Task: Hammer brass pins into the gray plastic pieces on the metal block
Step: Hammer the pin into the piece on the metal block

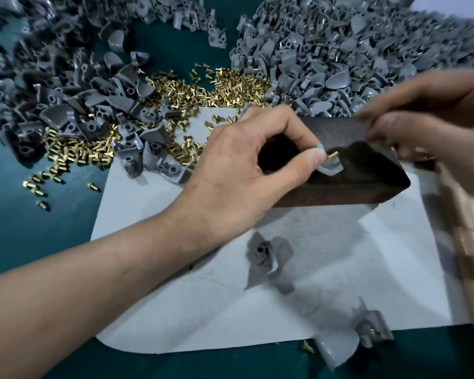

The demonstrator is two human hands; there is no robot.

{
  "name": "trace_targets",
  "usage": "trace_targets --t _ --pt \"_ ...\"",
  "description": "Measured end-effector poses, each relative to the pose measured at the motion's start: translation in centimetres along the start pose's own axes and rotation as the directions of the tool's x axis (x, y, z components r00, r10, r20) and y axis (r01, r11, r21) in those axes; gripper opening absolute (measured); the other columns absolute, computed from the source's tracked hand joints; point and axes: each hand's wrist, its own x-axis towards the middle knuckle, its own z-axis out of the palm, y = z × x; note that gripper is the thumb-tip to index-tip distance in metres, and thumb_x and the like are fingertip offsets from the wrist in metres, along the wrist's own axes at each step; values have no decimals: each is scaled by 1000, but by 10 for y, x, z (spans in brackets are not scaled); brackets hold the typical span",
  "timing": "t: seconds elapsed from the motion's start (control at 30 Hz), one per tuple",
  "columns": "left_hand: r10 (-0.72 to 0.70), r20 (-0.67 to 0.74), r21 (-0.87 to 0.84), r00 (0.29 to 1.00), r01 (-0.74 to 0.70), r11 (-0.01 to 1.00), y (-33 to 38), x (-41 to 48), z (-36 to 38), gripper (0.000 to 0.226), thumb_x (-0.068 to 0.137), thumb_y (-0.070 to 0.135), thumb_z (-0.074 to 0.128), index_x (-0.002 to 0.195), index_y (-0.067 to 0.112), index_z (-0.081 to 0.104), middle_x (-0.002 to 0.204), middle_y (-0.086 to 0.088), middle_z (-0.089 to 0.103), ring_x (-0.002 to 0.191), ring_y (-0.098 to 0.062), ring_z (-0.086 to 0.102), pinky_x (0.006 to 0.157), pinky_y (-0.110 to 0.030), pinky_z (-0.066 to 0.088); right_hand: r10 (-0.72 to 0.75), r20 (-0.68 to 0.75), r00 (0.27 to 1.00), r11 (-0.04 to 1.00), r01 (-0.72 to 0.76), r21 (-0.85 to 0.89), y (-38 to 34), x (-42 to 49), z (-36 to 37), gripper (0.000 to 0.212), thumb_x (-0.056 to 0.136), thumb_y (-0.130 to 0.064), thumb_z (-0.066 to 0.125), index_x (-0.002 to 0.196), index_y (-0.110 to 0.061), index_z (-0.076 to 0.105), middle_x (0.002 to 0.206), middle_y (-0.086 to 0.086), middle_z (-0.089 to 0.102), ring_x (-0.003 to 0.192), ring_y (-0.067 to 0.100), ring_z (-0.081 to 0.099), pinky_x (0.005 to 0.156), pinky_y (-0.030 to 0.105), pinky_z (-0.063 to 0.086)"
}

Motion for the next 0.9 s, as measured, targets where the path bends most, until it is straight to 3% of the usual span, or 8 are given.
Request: trace_targets --t 0.07,0.13,0.23,0.3,0.4,0.57,0.7,0.9 --pt "-17 2 -61 1000 17 998 -1 -1 1 4 87 22 68 86 19 66 97 9 69 98 -12 62 83 -29 52 36 -169 985 987 -62 -147 14 0 -36 16 89 -37 61 77 -44 69 65 -6 67 52 -1 63 45 11 45" --pt "-19 -16 -69 1000 17 997 -3 -2 2 4 85 21 69 84 19 66 99 11 68 101 -9 61 87 -22 48 159 -189 969 923 -214 -320 26 -9 -63 37 74 -71 63 75 -35 67 63 -4 67 52 8 65 52 23 48" --pt "-41 -9 -77 999 40 996 -5 -4 1 5 85 24 69 83 21 67 101 15 65 104 -3 58 90 -19 46 630 -93 771 677 -604 -420 33 -61 -56 86 23 -97 57 73 -28 63 48 0 64 41 22 64 55 35 52" --pt "-81 8 -71 997 81 994 -6 -5 1 6 80 31 67 82 25 66 103 19 63 105 2 55 91 -24 50 718 -58 693 571 -635 -521 30 -76 -28 77 35 -88 63 74 -22 59 44 -7 62 37 12 60 49 27 48" --pt "-117 19 -56 993 118 991 0 -4 2 8 75 33 65 83 29 64 105 24 60 106 10 51 90 -29 54 645 -212 734 593 -656 -467 23 -82 -14 32 66 -47 73 67 -18 60 40 -3 58 40 10 56 40 21 39" --pt "-121 19 -25 992 121 992 5 -3 2 7 75 31 63 82 32 63 104 28 58 105 14 48 94 -33 52 725 -127 677 687 -694 218 6 -92 -21 18 89 -9 59 92 9 58 57 14 51 37 20 39 39 23 35" --pt "-88 19 -8 996 88 996 4 -3 1 10 80 22 68 80 31 62 103 27 59 106 10 49 96 -28 47 478 -345 808 876 -463 131 -33 -103 -14 15 97 -20 50 93 -12 62 51 2 52 30 17 43 32 19 32" --pt "-53 -2 28 999 53 998 -2 1 0 24 80 10 73 73 30 62 102 21 60 104 4 53 89 -8 38 260 -180 949 955 -280 -99 -88 -95 11 40 91 -10 57 113 -43 58 63 -7 65 27 10 49 32 15 36"
